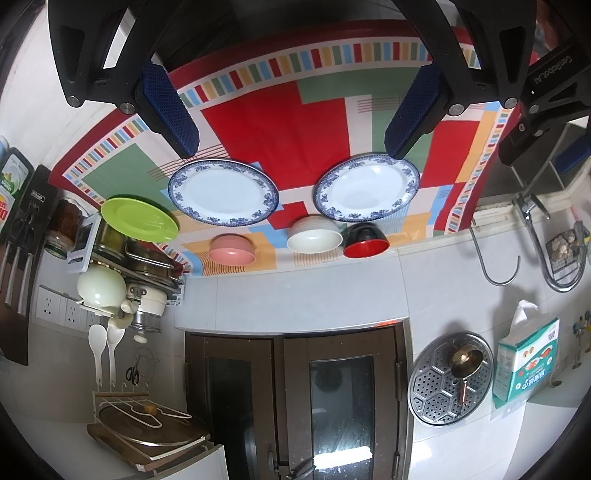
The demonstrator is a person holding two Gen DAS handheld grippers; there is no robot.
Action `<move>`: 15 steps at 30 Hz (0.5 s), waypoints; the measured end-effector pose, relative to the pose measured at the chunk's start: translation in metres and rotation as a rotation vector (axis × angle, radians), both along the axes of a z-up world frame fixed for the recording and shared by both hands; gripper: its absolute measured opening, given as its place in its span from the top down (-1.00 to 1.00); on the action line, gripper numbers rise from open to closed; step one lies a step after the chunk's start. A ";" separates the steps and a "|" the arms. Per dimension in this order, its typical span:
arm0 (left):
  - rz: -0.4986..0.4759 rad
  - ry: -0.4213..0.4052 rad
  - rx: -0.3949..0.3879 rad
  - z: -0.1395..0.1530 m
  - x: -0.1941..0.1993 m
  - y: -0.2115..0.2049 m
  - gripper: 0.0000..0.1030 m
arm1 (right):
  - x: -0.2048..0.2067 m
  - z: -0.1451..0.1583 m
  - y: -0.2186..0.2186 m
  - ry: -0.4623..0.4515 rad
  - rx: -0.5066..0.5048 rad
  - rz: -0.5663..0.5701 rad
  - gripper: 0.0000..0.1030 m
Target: Organize plates and bowls
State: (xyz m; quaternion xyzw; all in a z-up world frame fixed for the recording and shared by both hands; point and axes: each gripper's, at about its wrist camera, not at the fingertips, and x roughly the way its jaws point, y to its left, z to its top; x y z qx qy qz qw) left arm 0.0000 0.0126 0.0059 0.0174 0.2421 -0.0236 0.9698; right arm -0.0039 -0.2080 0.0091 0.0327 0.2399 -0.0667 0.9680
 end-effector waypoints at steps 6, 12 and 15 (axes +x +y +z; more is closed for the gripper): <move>0.000 -0.001 0.000 0.000 0.000 0.000 -1.00 | 0.000 0.000 0.000 -0.001 -0.001 -0.001 -0.98; 0.001 -0.002 -0.003 0.001 0.001 0.003 -1.00 | 0.001 0.002 0.002 -0.004 -0.007 0.000 -0.98; 0.001 -0.002 -0.002 0.001 0.001 0.003 -1.00 | 0.003 0.002 0.003 -0.004 -0.010 0.000 -0.98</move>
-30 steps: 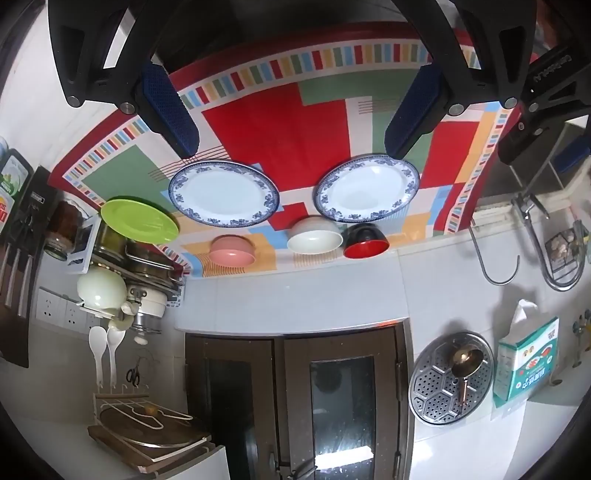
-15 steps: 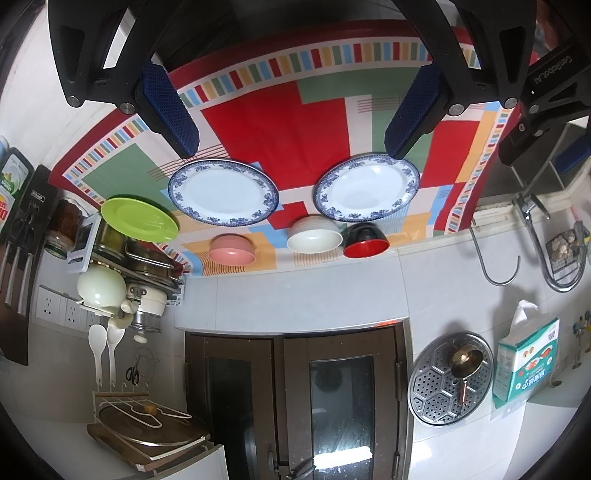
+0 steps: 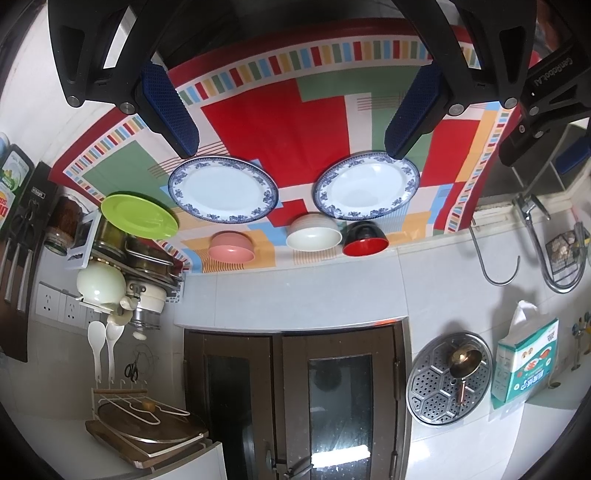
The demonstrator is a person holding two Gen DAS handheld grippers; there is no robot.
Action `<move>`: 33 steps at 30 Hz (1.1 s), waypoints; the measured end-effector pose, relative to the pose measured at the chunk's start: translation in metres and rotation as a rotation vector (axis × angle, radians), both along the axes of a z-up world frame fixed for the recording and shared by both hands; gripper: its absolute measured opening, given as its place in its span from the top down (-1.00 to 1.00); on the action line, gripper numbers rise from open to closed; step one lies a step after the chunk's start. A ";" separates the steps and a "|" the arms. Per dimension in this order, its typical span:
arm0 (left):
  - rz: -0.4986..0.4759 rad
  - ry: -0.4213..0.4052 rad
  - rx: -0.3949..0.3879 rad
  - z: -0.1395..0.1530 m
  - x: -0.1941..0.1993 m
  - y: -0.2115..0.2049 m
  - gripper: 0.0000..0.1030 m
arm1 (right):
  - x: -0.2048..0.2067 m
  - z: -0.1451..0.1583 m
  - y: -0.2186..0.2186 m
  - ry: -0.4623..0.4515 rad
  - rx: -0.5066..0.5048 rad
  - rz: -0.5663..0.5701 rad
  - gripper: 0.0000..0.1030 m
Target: Organize plates and bowls
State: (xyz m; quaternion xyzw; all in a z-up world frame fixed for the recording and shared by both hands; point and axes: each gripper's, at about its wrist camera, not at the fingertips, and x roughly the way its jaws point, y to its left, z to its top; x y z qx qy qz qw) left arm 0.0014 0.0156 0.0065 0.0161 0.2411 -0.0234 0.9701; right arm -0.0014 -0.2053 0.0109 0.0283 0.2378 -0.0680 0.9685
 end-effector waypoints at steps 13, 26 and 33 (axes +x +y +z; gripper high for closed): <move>0.005 -0.002 -0.001 0.001 0.003 0.002 -1.00 | 0.000 -0.001 0.000 -0.003 -0.001 -0.002 -0.98; 0.008 -0.001 -0.001 -0.001 0.003 0.001 -1.00 | 0.002 -0.003 0.001 0.005 -0.004 -0.005 -0.98; 0.008 -0.007 -0.004 -0.003 0.002 0.001 -1.00 | 0.002 -0.003 0.001 0.004 -0.004 -0.003 -0.98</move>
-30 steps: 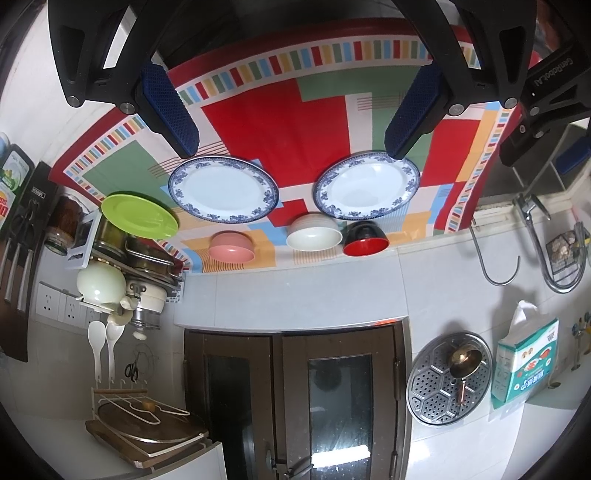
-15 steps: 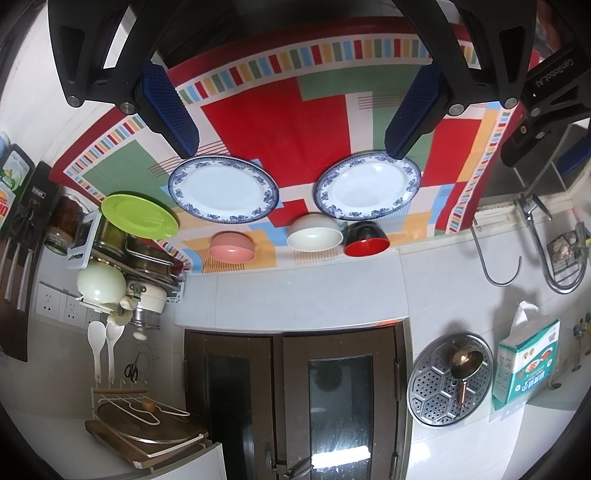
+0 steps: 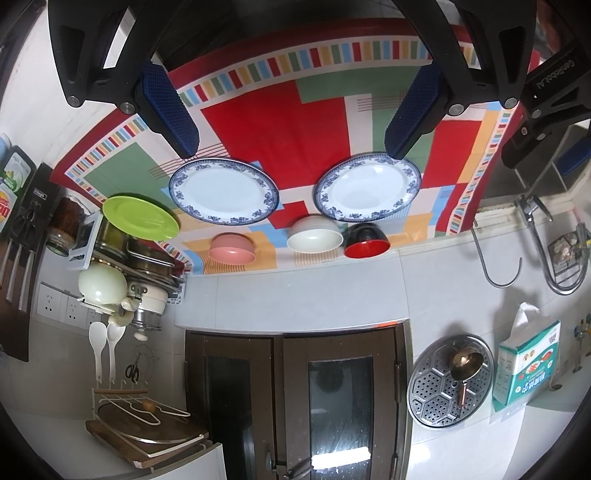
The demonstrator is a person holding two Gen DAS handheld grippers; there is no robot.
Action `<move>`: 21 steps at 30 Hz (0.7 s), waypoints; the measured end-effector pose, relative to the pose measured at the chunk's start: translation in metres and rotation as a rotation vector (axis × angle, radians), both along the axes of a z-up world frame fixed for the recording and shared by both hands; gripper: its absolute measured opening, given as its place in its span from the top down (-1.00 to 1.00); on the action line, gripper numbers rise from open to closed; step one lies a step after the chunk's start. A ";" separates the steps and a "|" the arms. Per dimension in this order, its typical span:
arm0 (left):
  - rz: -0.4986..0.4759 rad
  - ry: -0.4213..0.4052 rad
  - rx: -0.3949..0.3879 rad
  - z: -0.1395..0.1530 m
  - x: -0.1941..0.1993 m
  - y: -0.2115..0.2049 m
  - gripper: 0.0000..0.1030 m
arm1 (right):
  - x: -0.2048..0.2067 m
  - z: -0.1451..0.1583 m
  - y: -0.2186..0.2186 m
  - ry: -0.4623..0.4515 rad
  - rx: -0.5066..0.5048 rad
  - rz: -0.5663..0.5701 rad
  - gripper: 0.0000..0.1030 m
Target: Organize plates and bowls
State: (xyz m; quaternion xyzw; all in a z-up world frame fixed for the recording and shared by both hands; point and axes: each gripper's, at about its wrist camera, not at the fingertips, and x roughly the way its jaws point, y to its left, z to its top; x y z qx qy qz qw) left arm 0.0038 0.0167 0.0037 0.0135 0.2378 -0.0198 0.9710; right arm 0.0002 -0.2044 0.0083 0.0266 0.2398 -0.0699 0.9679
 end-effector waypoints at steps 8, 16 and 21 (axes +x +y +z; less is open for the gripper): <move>-0.001 0.002 0.005 -0.003 -0.004 0.005 -1.00 | -0.005 -0.002 0.003 -0.004 -0.003 -0.006 -0.98; 0.015 0.021 0.013 -0.007 -0.003 0.020 -1.00 | -0.008 -0.008 0.016 0.016 0.012 -0.009 -0.98; 0.025 0.024 0.014 -0.007 0.010 0.022 -1.00 | 0.002 -0.008 0.020 0.017 0.001 -0.003 -0.98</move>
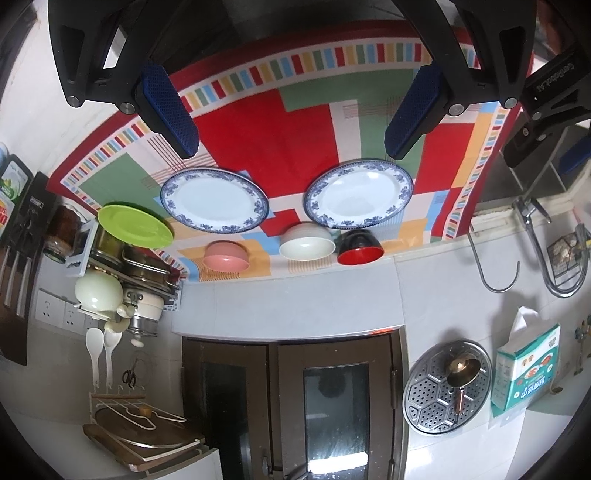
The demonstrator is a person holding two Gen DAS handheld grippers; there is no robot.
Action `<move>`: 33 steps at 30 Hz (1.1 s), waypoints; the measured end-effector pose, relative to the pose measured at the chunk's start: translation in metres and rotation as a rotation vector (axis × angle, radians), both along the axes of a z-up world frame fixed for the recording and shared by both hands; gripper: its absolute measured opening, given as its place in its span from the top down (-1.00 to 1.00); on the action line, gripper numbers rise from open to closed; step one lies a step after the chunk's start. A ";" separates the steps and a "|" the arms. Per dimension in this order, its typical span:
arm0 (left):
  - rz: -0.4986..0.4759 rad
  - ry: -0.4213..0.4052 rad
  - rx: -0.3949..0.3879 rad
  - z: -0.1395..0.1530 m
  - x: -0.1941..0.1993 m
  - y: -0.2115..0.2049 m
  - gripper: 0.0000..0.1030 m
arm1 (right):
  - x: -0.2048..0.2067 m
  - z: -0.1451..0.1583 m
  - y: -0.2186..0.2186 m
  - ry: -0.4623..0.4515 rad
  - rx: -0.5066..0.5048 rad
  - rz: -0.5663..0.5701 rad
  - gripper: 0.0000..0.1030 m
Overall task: Organize plates and bowls
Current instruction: 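Move both grippers to the blue-and-white plate nearest the sink and grip its rim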
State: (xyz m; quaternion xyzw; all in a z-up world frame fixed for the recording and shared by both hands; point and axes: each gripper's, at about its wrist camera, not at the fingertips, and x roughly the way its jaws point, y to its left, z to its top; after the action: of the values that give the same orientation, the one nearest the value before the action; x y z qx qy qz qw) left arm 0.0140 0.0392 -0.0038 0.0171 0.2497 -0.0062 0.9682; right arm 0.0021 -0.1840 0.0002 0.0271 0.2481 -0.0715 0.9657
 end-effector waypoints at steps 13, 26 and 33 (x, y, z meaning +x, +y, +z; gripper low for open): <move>0.044 0.018 0.032 -0.001 0.084 -0.015 -1.00 | 0.086 0.002 -0.015 0.009 -0.010 0.034 -0.98; 0.072 0.137 0.079 -0.024 0.172 -0.027 -0.86 | 0.188 -0.025 -0.025 0.142 0.001 0.115 -0.93; 0.091 0.219 0.099 -0.048 0.219 -0.026 -0.71 | 0.242 -0.050 -0.024 0.231 0.025 0.154 -0.81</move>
State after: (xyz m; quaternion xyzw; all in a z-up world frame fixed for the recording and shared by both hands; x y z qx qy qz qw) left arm 0.2330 0.0130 -0.0522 0.0527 0.3544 0.0484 0.9324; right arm 0.2446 -0.2079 -0.0497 0.0117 0.3596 0.0033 0.9330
